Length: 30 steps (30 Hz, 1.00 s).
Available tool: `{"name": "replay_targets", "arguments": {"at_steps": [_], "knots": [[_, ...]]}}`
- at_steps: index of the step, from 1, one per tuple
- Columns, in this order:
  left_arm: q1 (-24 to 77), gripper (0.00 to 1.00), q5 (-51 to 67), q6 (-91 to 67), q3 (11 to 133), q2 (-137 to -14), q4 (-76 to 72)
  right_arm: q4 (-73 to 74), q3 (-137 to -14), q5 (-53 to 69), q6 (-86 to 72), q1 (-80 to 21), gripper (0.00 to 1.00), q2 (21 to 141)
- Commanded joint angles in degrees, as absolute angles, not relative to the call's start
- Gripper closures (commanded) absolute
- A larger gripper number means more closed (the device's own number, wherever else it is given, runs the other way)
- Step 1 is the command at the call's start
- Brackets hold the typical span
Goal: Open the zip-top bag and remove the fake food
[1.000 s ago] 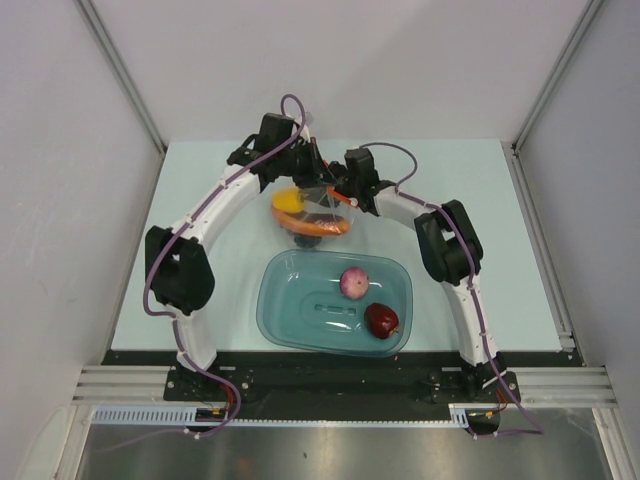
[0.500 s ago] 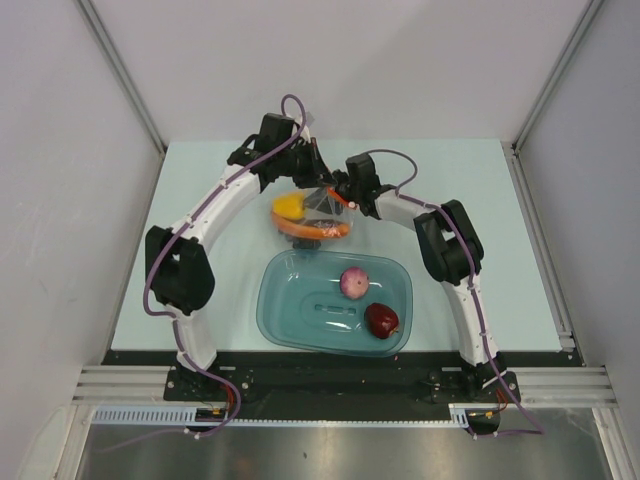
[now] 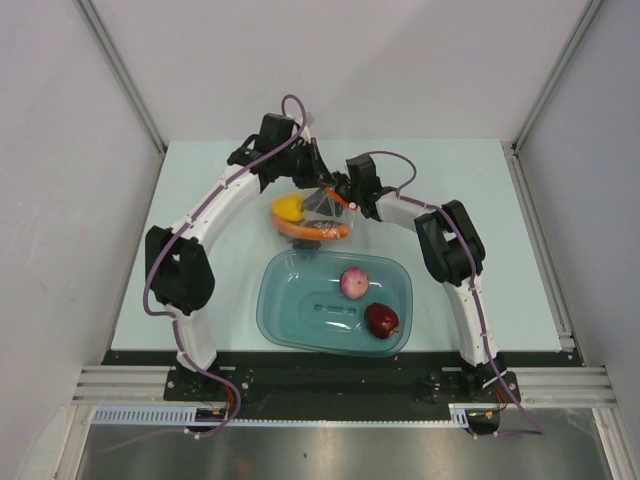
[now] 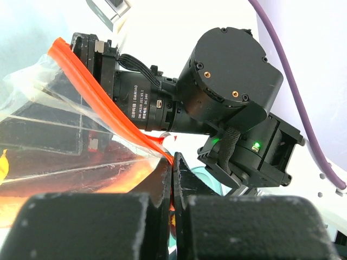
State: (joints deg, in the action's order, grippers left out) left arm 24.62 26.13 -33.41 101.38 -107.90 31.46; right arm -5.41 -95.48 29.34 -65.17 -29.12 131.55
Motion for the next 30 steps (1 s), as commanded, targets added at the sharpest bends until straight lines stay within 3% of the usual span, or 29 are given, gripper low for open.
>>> {"name": "replay_targets", "arguments": {"at_steps": [1, 16, 26, 30], "knots": [[24.96, 1.0, 28.12, -32.61, 104.77, -107.31, 29.44, -6.77, -95.19, 31.55, -65.39, -30.15, 0.71, 128.06], [24.7, 1.0, 27.95, -32.34, 104.41, -107.05, 29.45, -6.68, -94.3, 37.35, -61.61, -30.41, 0.67, 126.74], [24.7, 1.0, 27.95, -32.87, 103.27, -106.61, 28.74, -8.44, -95.18, 38.23, -62.23, -30.85, 0.71, 129.02], [24.7, 1.0, 27.69, -32.44, 102.22, -105.82, 29.0, -8.35, -96.06, 38.76, -62.31, -30.41, 0.81, 129.82]]}}
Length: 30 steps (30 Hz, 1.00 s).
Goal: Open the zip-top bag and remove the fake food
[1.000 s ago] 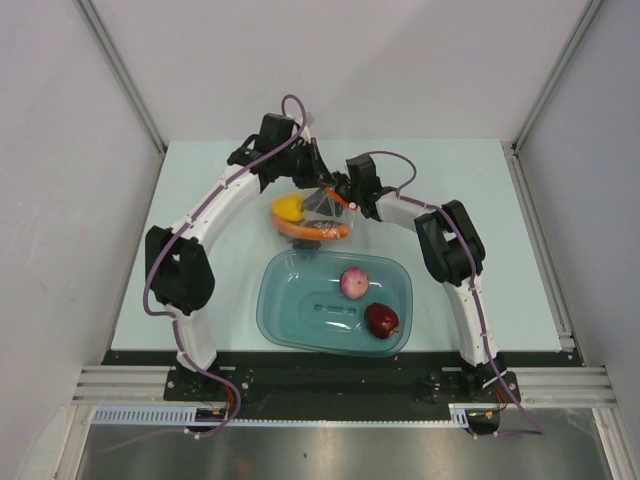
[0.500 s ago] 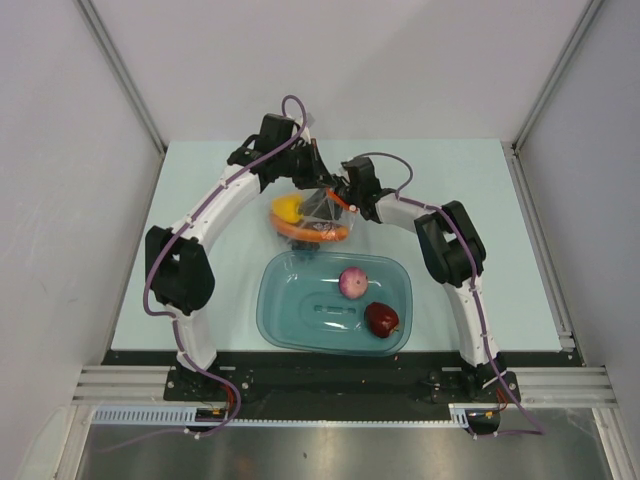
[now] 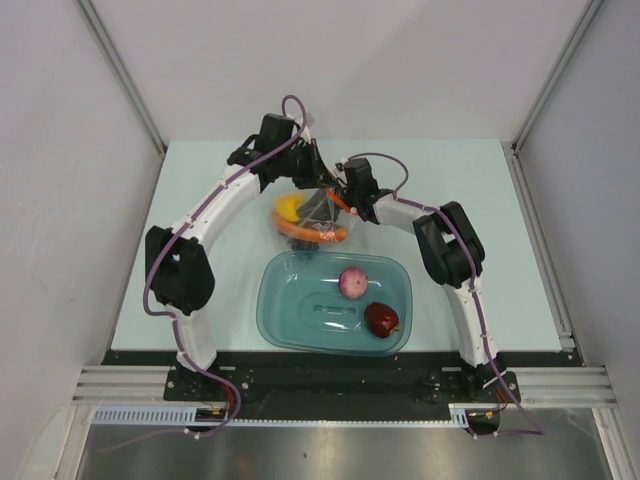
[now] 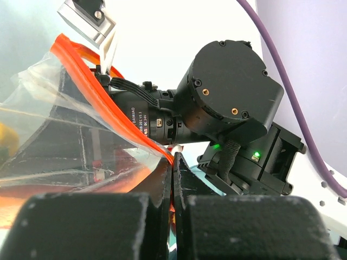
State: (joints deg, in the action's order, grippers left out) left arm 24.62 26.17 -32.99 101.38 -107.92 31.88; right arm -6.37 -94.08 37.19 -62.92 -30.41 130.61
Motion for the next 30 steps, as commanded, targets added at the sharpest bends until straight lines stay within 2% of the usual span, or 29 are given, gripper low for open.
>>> {"name": "replay_targets", "arguments": {"at_steps": [1, 5, 11, 20, 30], "knots": [[24.7, 1.0, 27.6, -32.17, 102.13, -105.73, 29.26, -8.26, -96.06, 39.02, -62.14, -30.32, 0.88, 129.47], [24.61, 1.0, 26.11, -31.12, 102.22, -105.21, 29.97, -4.49, -95.98, 38.76, -59.6, -29.18, 1.0, 126.49], [23.82, 1.0, 24.88, -29.45, 101.69, -104.94, 30.59, 8.67, -98.08, 37.09, -51.95, -27.07, 1.0, 121.3], [22.33, 1.0, 24.96, -29.35, 102.21, -104.94, 30.41, 30.03, -108.28, 33.23, -37.89, -25.49, 1.0, 118.74], [20.57, 1.0, 25.4, -29.97, 104.5, -106.0, 30.15, 43.59, -113.46, 27.51, -26.81, -21.62, 1.0, 113.47]]}}
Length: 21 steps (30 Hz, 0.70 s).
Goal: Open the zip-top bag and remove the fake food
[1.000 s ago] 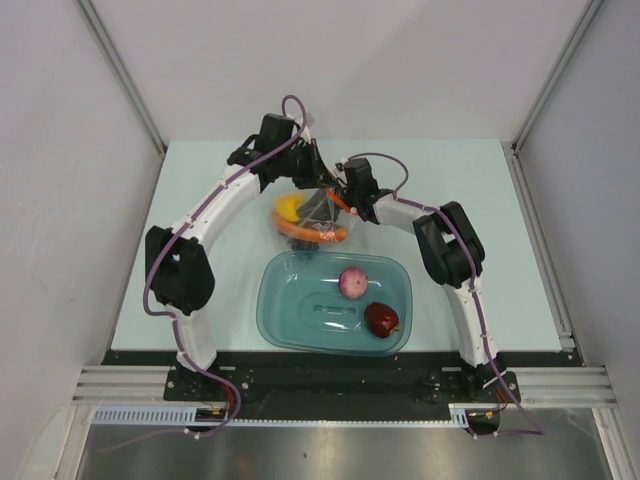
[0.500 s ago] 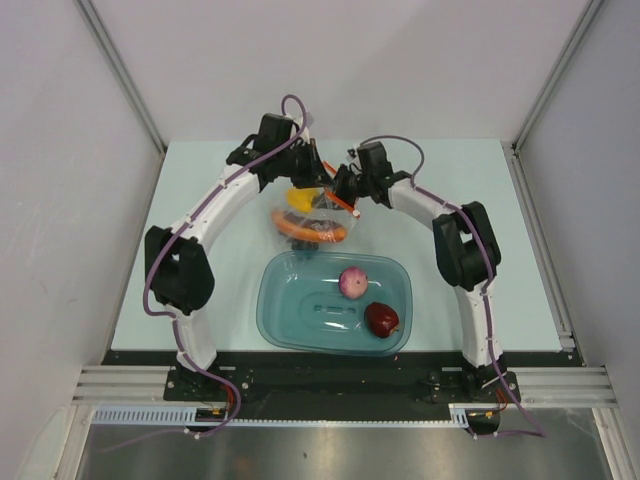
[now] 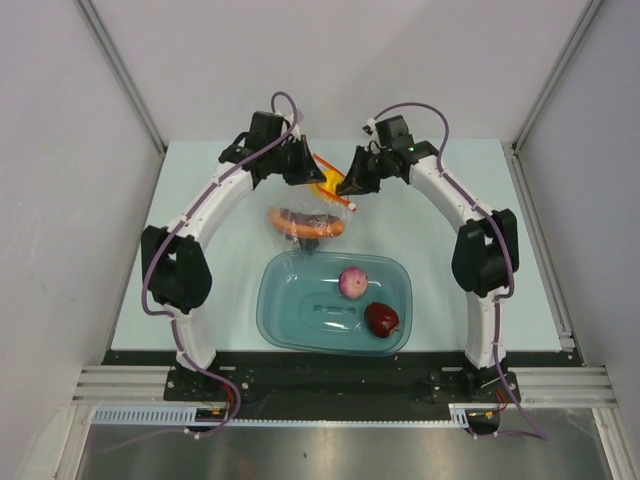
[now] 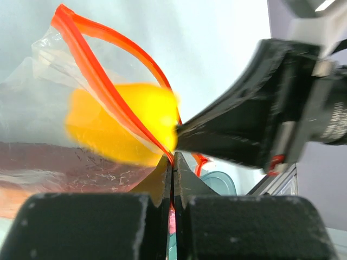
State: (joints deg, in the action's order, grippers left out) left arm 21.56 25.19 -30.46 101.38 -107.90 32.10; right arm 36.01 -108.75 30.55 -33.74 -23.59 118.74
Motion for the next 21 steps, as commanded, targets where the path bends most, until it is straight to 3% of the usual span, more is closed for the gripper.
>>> {"name": "replay_targets", "arguments": {"at_steps": [1, 11, 21], "knots": [[20.48, 1.0, 25.31, -29.97, 104.5, -106.0, 30.23, 44.46, -113.9, 27.07, -26.2, -20.93, 1.0, 112.34], [19.69, 1.0, 25.84, -30.59, 107.66, -107.49, 30.23, 56.59, -117.08, 21.81, -17.15, -22.85, 1.0, 103.74], [19.16, 1.0, 26.89, -32.17, 107.58, -106.87, 28.92, 55.99, -88.45, 19.68, -17.84, -35.3, 1.0, 83.33]]}}
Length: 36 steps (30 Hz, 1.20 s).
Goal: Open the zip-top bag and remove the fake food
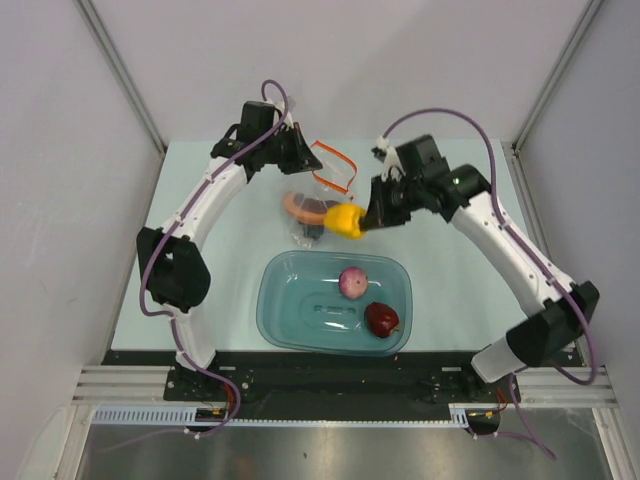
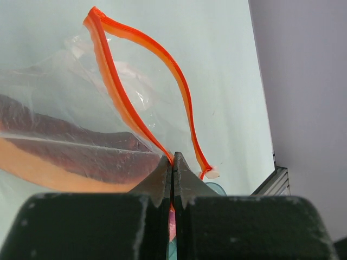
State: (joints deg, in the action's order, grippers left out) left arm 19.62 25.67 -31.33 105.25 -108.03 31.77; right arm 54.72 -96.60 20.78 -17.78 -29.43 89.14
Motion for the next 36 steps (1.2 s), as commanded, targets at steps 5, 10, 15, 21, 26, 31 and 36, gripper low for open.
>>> {"name": "replay_targets", "arguments": {"at_steps": [5, 10, 15, 21, 26, 31, 36], "knots": [[19.16, 0.99, 27.51, -33.49, 105.04, -106.44, 26.9, 57.3, -78.25, 18.37, -18.81, -44.28, 1.0, 79.8], [19.16, 1.0, 27.69, -34.1, 103.71, -106.26, 25.84, 58.18, -72.96, 17.67, -19.86, -47.46, 1.0, 81.82], [19.25, 1.0, 27.6, -34.19, 103.18, -105.91, 25.84, 57.04, -68.92, 18.72, -19.25, -48.95, 0.99, 83.32], [19.16, 1.0, 27.25, -33.31, 103.1, -105.64, 26.72, 56.95, -67.76, 20.56, -17.58, -50.27, 0.85, 87.35], [19.16, 1.0, 27.68, -33.31, 103.01, -105.91, 26.81, 57.22, -67.24, 21.27, -16.79, -51.24, 0.7, 89.47], [19.16, 1.0, 27.95, -32.87, 102.48, -105.56, 26.98, 55.73, -67.94, 19.51, -17.93, -50.28, 0.41, 85.54], [19.25, 1.0, 28.56, -33.4, 100.99, -105.03, 25.84, 48.89, -71.19, 17.84, -23.01, -42.64, 0.31, 78.06]]}}
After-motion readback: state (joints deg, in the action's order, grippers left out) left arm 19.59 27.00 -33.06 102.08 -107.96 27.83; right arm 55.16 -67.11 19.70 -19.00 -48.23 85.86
